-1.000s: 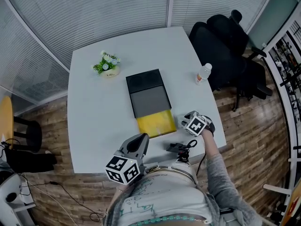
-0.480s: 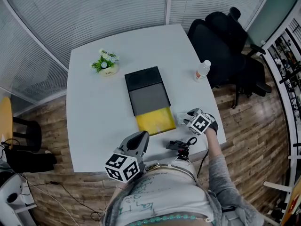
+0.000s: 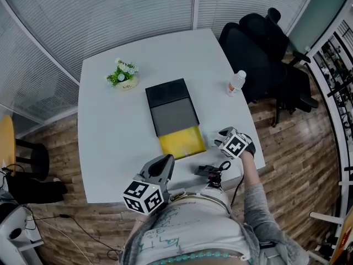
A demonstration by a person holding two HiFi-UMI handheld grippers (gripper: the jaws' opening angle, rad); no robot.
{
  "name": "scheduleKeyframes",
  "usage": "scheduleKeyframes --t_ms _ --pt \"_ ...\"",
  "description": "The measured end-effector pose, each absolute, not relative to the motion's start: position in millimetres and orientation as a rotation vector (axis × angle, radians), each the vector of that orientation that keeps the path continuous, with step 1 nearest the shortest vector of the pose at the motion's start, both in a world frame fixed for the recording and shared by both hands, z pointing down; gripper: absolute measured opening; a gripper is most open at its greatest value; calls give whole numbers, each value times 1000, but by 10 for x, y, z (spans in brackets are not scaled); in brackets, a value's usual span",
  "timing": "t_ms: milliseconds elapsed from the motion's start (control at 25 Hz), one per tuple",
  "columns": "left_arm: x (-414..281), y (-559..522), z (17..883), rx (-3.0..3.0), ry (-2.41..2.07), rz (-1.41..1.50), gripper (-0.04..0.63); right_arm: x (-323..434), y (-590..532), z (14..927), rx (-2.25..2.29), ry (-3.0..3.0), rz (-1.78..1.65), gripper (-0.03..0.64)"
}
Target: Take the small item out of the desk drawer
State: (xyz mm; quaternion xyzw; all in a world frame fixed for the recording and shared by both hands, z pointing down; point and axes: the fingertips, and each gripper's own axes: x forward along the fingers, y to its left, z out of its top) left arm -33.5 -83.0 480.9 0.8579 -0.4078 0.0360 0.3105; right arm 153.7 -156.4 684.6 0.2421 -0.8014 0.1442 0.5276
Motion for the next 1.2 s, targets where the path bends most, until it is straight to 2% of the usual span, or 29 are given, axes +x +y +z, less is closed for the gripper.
scheduleKeyframes --t_ms 520,760,840,1200 --pt "-347 -805 4811 2259 -1083 97 -3 1351 -1434 6661 561 -1971 308 143" --pt "-387 -821 4816 2253 -1095 90 -3 1310 -1472 6480 592 -2013 215 58" --pt "-413 -821 4815 2248 -1104 86 -3 1280 -1468 6394 595 -2037 187 3" --pt "-426 -801 4800 2255 -1100 85 -3 1136 -1381 6101 623 -2097 144 3"
